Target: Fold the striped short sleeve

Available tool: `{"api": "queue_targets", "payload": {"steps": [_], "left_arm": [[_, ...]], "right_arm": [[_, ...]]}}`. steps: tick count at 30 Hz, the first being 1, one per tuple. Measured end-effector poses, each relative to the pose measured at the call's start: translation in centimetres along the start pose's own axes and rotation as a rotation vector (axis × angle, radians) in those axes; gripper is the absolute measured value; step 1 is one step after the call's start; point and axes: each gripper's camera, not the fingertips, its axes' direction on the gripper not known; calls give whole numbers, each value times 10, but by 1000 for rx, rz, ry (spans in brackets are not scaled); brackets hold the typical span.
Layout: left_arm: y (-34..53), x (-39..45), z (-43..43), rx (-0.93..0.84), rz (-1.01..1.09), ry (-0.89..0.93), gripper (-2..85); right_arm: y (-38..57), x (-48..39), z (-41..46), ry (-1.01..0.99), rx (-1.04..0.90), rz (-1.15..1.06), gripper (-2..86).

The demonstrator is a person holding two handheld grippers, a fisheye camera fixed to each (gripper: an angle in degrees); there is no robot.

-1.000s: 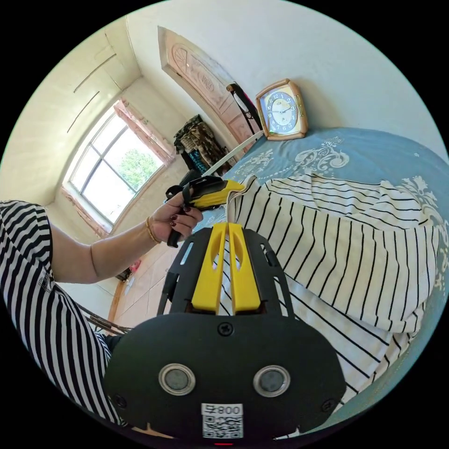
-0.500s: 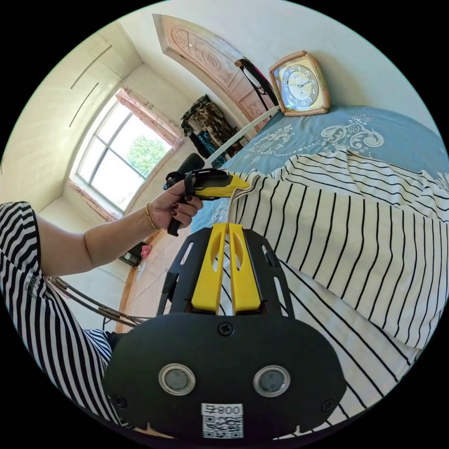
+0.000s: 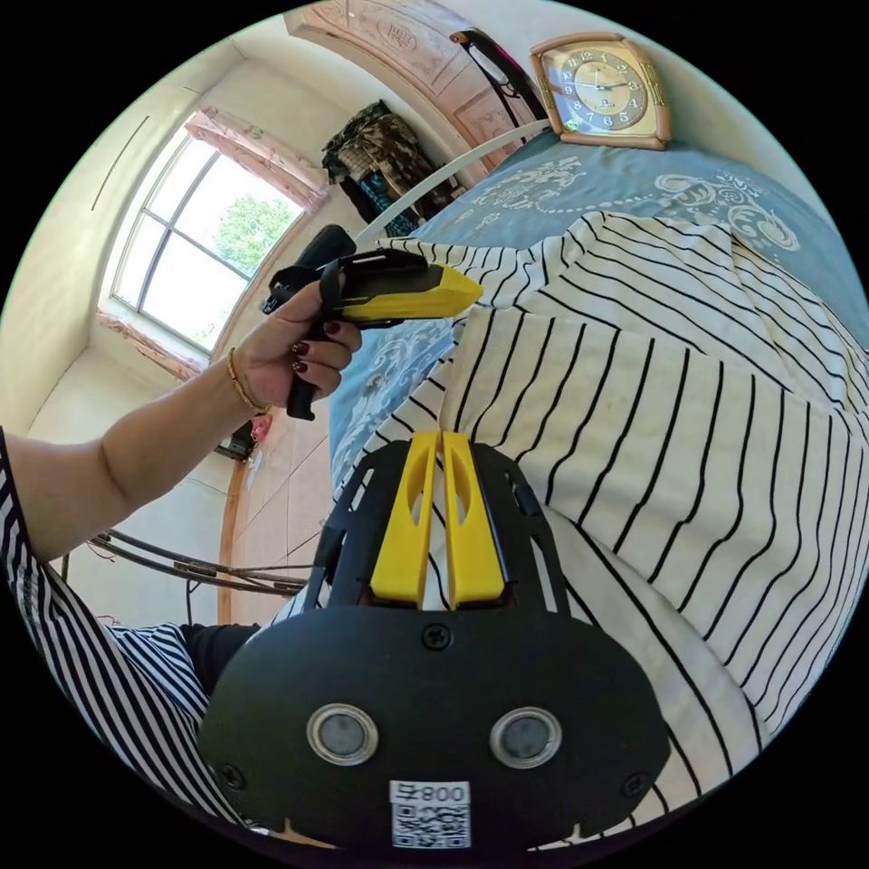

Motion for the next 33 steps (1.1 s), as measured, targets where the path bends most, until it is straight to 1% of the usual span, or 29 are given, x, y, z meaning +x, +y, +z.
{"api": "queue_targets", "payload": {"steps": [2, 6, 9, 11, 13, 15, 16, 17, 19, 22, 24, 25, 27, 28, 30, 31, 33], "left_arm": [[3, 11, 5, -20, 45, -46, 37], [6, 20, 22, -67, 77, -70, 35], [9, 31, 30, -43, 107, -81, 25], [10, 42, 36, -26, 146, -98, 20], [11, 42, 48, -46, 143, -121, 16], [12, 37, 65, -94, 122, -176, 11], [13, 34, 76, -119, 103, -244, 9], [15, 33, 83, -131, 114, -263, 8], [16, 32, 87, -97, 85, -234, 8], [20, 48, 89, -44, 118, -257, 12], [20, 63, 92, -15, 171, -248, 19], [19, 76, 98, 3, 211, -239, 25], [14, 98, 117, -10, 300, -217, 34], [7, 114, 137, -44, 357, -199, 41], [-6, 138, 176, -128, 451, -165, 53], [-16, 155, 207, -197, 507, -156, 58], [-30, 179, 254, -277, 590, -141, 63]], "right_arm": [[-1, 1, 3, -2, 0, 2, 8], [-3, 6, 2, -22, -6, 9, 8], [-2, 6, -8, -61, 16, 6, 8], [-2, 5, -10, -37, 12, -6, 8], [-3, 8, -5, -22, -14, -2, 8], [-2, 18, -5, -72, -12, 31, 11], [-1, 21, -7, -81, -8, 36, 11], [0, 24, -11, -97, -4, 42, 14], [4, 29, -20, -125, 11, 47, 18], [23, 42, -55, -206, 74, 74, 29], [55, 59, -105, -242, 221, 129, 37], [64, 63, -118, -236, 256, 140, 39], [104, 78, -178, -141, 418, 203, 53], [114, 81, -193, -103, 451, 214, 57], [151, 86, -246, 96, 557, 262, 69], [160, 87, -257, 144, 572, 269, 71], [188, 87, -289, 329, 595, 307, 79]]}}
